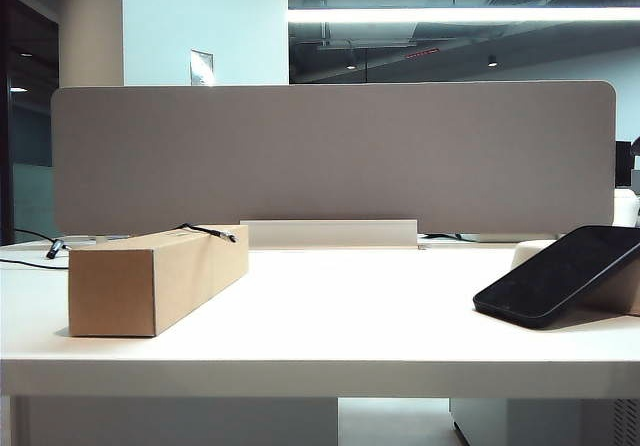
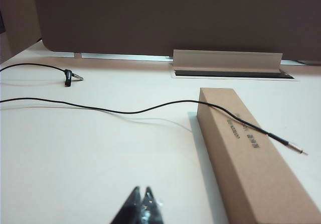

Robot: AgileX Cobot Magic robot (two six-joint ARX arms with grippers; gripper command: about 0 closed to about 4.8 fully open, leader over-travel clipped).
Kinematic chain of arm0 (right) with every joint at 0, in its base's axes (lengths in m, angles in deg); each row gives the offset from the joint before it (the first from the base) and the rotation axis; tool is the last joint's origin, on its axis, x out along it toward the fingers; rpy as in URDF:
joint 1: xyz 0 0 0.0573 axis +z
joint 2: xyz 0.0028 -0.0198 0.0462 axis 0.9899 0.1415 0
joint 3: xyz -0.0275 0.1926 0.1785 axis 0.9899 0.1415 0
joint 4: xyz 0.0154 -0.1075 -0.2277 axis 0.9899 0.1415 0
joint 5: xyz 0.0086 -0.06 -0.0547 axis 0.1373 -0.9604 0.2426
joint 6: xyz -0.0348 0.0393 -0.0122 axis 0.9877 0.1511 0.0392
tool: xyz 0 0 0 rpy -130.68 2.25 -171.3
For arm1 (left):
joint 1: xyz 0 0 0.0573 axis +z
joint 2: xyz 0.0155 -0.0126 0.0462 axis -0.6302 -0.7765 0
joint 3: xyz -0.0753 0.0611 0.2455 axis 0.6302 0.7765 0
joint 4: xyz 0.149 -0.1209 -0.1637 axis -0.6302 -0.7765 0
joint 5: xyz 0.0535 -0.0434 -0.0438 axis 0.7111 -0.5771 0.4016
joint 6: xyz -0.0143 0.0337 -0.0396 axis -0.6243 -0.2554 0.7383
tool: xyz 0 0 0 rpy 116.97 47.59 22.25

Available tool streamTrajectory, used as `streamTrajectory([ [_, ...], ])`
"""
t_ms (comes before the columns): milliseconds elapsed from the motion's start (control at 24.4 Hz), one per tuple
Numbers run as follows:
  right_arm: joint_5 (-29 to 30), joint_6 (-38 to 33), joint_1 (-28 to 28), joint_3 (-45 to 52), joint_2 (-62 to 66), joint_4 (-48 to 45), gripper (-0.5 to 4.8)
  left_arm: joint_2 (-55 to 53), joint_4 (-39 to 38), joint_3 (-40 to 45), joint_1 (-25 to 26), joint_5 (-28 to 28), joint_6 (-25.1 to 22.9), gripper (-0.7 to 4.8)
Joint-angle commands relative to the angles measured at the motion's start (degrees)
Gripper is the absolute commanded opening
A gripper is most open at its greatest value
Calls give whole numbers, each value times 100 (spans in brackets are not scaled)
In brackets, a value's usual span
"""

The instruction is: Pick up the charging cable and the phone, plug the charging cable into the charging port on the phone, and finally place them back on the table.

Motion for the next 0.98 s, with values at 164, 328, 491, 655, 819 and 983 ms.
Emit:
streamTrajectory([
  [164,50,-415,-2,-763,240,433,-1,-166,-94,-470,4,-39,-7,-6],
  [328,354,-413,-2,-1147,723,678,-1,-721,-184,-863,4,-339,-28,-6],
  [491,555,-422,-2,-1434,1222,772,-1,-1311,-208,-1244,4,-428,-28,-6],
  [655,907,-1047,-2,-1714,1823,787,3,-2096,-219,-1792,4,-450,-33,-6],
  [819,1377,-1615,-2,-1788,2500,730,191,-3027,-216,-2450,-7,-905,-33,-6],
  [983,1576,-2076,-2,-1788,3191,568,213,-4065,-348,-3206,-164,-1200,-72,-6],
])
